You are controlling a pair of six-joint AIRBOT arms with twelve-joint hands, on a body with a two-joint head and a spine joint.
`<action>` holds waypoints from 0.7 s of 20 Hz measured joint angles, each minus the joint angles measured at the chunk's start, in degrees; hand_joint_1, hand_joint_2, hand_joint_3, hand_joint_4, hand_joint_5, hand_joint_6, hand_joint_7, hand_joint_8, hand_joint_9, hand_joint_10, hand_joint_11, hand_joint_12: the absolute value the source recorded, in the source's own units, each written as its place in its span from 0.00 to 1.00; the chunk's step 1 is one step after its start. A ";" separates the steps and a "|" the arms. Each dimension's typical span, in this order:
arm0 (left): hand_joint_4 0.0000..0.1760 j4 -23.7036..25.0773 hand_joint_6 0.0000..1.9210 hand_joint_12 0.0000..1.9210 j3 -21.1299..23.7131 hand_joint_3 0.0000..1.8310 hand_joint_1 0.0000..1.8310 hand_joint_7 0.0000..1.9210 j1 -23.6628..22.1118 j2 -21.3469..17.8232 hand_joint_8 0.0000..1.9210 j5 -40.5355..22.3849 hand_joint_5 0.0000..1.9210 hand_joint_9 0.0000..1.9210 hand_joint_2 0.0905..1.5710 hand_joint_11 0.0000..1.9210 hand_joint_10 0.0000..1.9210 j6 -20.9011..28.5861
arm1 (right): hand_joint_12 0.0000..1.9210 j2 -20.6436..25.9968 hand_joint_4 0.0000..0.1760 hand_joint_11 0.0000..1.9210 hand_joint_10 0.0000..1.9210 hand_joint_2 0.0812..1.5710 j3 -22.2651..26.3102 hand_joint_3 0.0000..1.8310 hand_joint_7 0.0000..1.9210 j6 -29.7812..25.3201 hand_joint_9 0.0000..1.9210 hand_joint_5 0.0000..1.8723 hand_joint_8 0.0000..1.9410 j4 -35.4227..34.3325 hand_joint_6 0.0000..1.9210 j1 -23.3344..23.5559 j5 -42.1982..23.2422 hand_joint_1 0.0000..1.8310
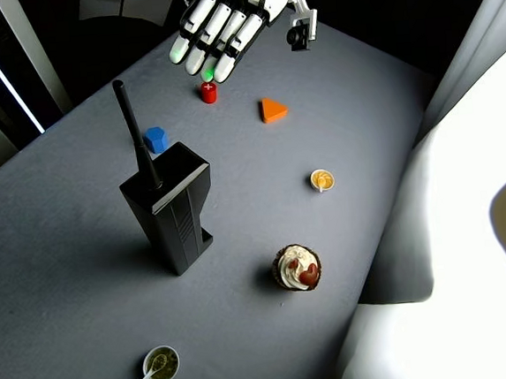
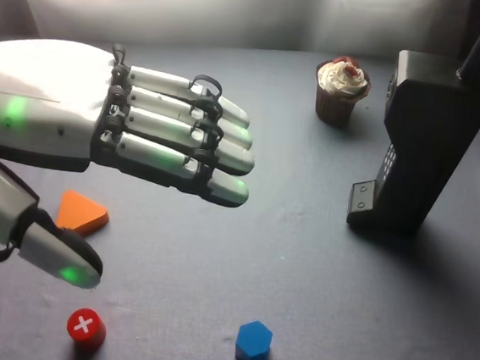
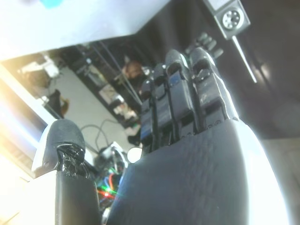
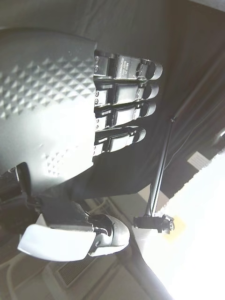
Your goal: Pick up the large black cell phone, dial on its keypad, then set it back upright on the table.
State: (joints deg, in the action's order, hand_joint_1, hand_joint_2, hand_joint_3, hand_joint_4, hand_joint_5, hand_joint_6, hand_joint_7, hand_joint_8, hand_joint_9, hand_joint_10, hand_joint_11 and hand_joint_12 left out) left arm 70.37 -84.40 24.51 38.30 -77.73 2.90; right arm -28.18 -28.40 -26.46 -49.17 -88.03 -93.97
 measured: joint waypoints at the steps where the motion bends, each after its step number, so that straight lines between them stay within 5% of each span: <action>1: 0.20 -0.15 0.00 0.13 0.00 0.00 0.00 0.07 0.00 0.00 0.00 0.02 0.09 0.05 0.74 0.00 0.00 -0.09 | 0.21 0.00 0.35 0.00 0.00 0.62 0.00 0.00 0.04 0.00 0.04 0.05 0.00 0.07 0.00 0.00 -0.02 0.11; 12: 0.22 -0.24 0.00 0.14 0.94 0.00 0.00 0.06 -0.87 -0.59 0.00 0.42 0.09 0.05 0.74 0.00 0.00 0.17 | 0.20 -1.46 0.13 0.00 0.00 0.61 0.96 0.00 0.04 3.04 0.03 0.02 0.00 2.34 0.00 0.35 0.00 0.12; 14: 0.22 0.42 0.00 0.13 0.96 0.00 0.00 0.06 -2.14 -0.66 0.00 0.79 0.09 0.05 0.74 0.00 0.00 0.26 | 0.20 -1.73 0.02 0.00 0.00 0.61 1.07 0.00 0.05 3.52 0.04 0.03 0.00 2.67 0.00 0.28 -0.02 0.14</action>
State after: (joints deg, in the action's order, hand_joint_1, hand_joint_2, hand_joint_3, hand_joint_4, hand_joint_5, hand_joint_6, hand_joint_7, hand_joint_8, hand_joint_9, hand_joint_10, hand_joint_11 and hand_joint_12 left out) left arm 70.78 -83.44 22.37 37.65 -76.95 3.16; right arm -29.91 -27.33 -22.94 -46.50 -87.74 -94.00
